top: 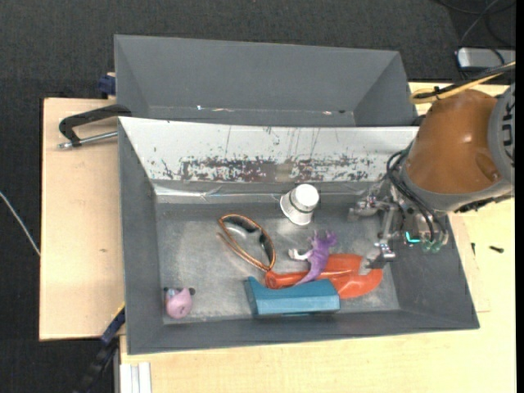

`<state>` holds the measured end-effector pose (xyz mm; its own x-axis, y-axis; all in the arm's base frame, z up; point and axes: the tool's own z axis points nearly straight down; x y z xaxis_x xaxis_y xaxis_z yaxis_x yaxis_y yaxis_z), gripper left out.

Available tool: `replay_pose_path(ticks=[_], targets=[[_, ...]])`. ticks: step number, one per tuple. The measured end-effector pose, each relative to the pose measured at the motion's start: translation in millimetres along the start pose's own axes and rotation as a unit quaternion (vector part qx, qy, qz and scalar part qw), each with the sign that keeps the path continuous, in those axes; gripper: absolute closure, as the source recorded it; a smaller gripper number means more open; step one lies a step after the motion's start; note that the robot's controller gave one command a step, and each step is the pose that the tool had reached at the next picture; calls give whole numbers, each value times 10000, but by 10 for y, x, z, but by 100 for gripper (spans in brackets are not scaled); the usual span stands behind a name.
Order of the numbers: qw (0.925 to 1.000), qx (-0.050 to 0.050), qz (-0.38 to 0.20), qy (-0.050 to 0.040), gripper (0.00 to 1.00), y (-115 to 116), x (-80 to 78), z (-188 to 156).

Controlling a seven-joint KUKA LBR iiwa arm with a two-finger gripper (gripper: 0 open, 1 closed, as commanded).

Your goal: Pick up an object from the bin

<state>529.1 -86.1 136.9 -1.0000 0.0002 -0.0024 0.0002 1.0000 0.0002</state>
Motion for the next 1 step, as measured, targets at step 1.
replay_pose_path(ticks=[1], targets=[[9998,7,191,-6,0,418,-102,200]])
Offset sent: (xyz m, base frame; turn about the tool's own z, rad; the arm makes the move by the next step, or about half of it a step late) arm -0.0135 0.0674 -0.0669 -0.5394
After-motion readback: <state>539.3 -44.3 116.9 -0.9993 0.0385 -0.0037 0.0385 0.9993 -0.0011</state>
